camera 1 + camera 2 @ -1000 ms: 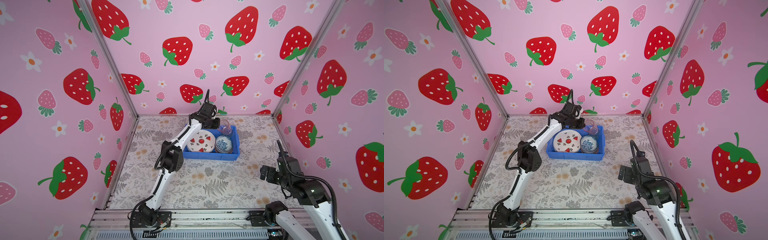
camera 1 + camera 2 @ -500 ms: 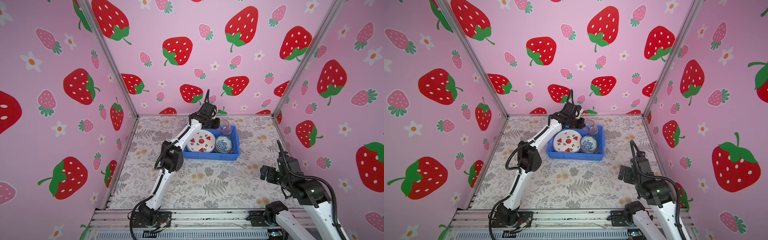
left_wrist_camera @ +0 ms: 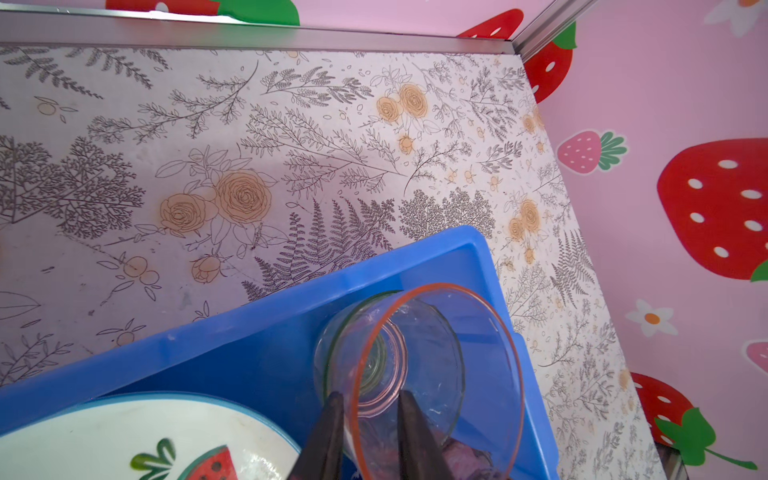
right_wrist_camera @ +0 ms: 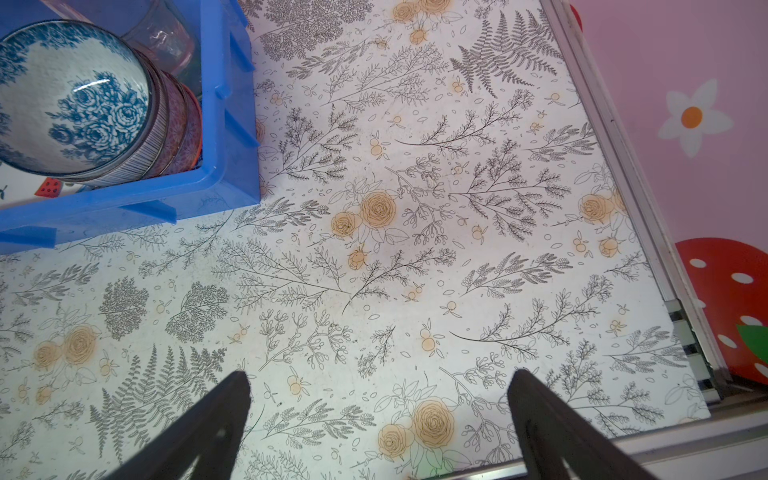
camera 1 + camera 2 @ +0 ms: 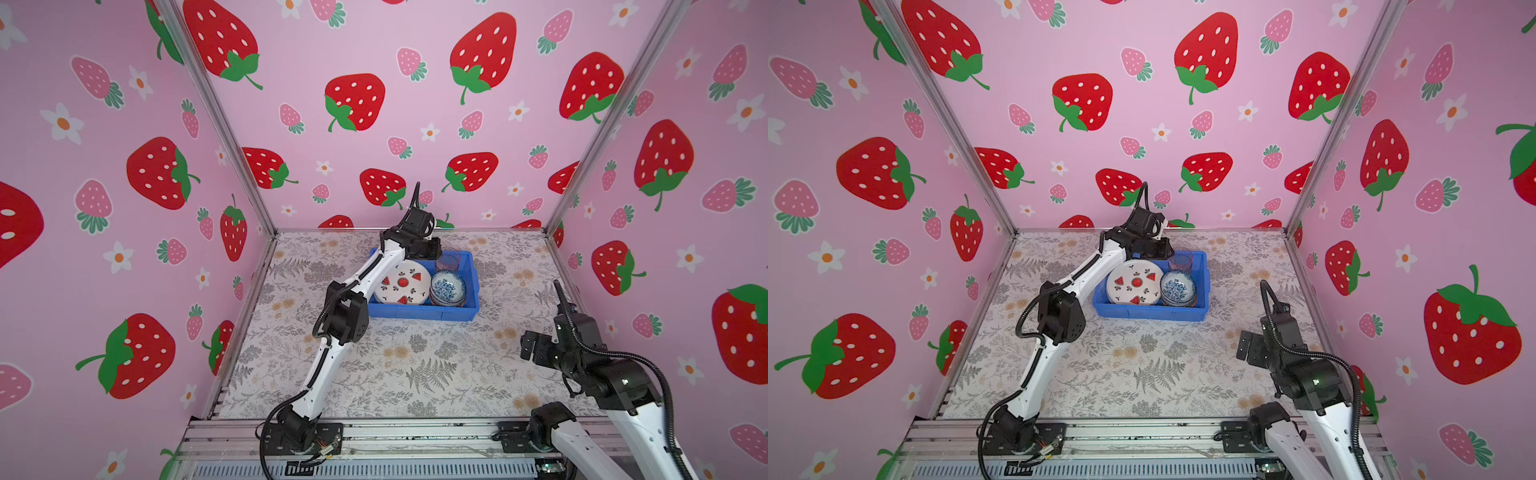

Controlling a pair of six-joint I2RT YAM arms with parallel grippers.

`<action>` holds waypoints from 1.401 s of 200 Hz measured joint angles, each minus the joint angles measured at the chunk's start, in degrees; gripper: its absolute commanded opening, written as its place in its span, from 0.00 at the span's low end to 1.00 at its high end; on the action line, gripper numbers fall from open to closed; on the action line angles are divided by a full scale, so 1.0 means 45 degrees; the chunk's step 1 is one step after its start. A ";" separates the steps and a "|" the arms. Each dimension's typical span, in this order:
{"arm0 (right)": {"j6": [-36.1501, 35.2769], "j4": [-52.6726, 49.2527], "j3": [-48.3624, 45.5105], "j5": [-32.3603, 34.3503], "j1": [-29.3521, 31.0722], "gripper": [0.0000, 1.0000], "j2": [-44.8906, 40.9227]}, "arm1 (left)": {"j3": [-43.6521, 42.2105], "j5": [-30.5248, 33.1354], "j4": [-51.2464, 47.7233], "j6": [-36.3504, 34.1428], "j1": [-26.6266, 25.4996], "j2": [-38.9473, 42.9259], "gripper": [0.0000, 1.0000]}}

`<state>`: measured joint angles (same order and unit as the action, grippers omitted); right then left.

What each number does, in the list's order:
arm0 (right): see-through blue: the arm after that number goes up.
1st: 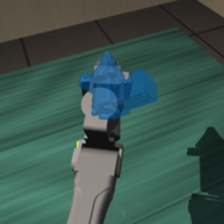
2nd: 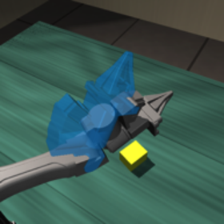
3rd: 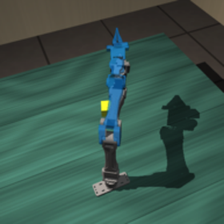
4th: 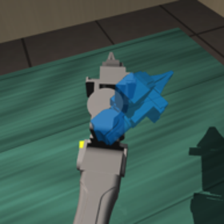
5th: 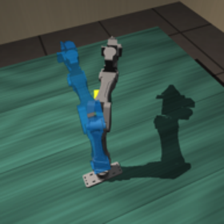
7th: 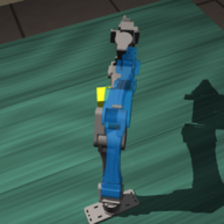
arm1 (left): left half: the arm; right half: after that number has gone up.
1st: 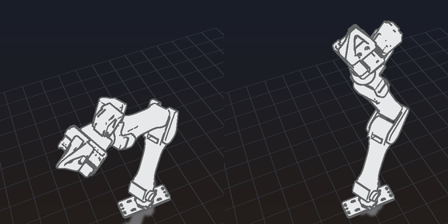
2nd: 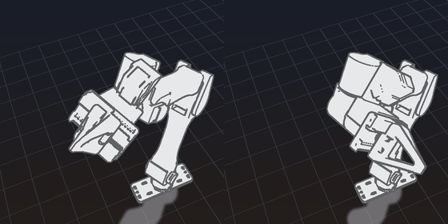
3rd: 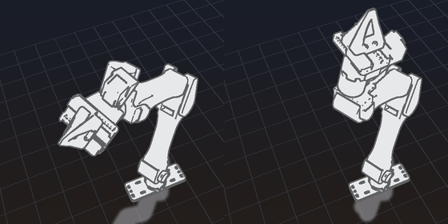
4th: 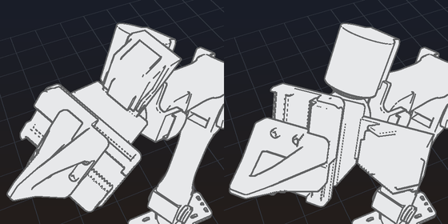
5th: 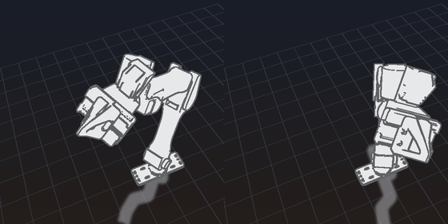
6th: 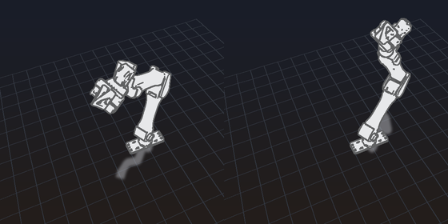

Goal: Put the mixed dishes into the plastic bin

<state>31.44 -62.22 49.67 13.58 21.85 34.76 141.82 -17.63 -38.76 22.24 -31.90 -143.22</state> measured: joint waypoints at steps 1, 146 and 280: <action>0.0000 0.0000 0.0000 0.0005 0.0000 0.99 0.0000 | 0.0000 -0.0005 0.0005 0.0024 0.0000 0.0000 0.35; -0.0962 0.1870 0.0010 -0.0976 -0.0053 0.99 0.2006 | -0.3536 0.0491 -0.0291 -0.0656 0.0223 0.4391 0.94; -0.2943 0.6892 0.1681 -0.3225 -0.0505 0.99 0.8306 | -1.4484 0.2691 0.0384 -0.0967 0.3934 1.4192 0.99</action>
<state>18.20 -31.20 57.23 -0.93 19.57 72.14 76.64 -5.52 -37.04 17.89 -14.20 -79.35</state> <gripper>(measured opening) 0.992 0.990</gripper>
